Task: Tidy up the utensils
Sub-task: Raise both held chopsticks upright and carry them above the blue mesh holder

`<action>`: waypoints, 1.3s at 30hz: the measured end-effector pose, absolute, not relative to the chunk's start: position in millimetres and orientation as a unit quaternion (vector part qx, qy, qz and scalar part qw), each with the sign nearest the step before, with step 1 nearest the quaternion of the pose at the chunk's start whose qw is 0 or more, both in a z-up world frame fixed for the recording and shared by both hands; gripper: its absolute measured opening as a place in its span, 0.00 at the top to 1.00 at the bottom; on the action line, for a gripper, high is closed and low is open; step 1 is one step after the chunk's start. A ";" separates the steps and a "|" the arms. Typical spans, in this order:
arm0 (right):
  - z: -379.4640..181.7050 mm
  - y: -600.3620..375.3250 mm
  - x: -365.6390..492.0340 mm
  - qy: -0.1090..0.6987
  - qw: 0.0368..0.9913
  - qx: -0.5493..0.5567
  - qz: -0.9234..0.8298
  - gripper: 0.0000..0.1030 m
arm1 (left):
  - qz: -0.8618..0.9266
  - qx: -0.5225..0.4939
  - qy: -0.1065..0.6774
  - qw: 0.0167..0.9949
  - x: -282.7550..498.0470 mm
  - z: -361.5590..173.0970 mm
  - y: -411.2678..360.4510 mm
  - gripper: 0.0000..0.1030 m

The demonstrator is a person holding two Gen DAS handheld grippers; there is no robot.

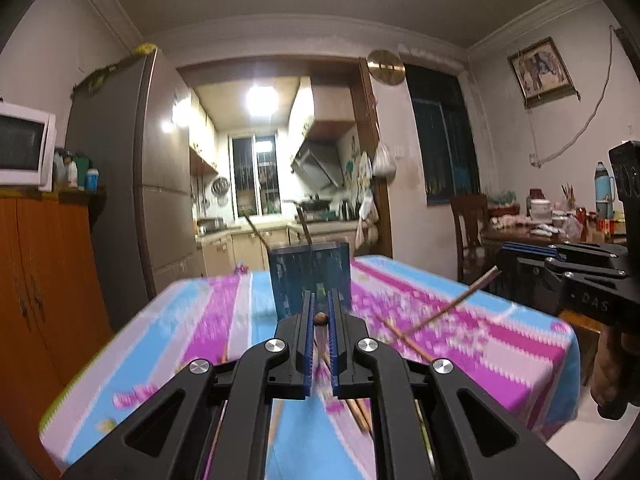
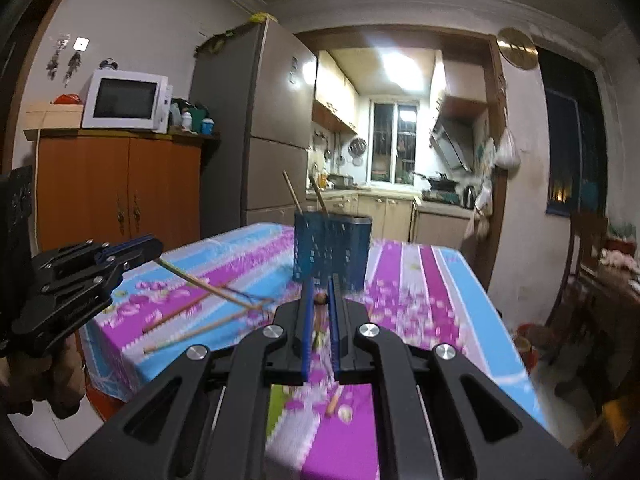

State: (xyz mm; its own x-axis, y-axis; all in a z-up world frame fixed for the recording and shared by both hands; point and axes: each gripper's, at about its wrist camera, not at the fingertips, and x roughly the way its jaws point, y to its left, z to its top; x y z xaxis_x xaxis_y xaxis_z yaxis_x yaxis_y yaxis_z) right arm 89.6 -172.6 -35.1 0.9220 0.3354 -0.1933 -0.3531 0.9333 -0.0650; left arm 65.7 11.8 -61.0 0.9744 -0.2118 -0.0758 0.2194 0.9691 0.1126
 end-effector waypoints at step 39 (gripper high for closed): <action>97.9 -165.0 223.7 0.111 0.968 -0.037 0.222 0.95 | -0.136 0.028 0.053 0.989 214.2 84.7 13.3 0.93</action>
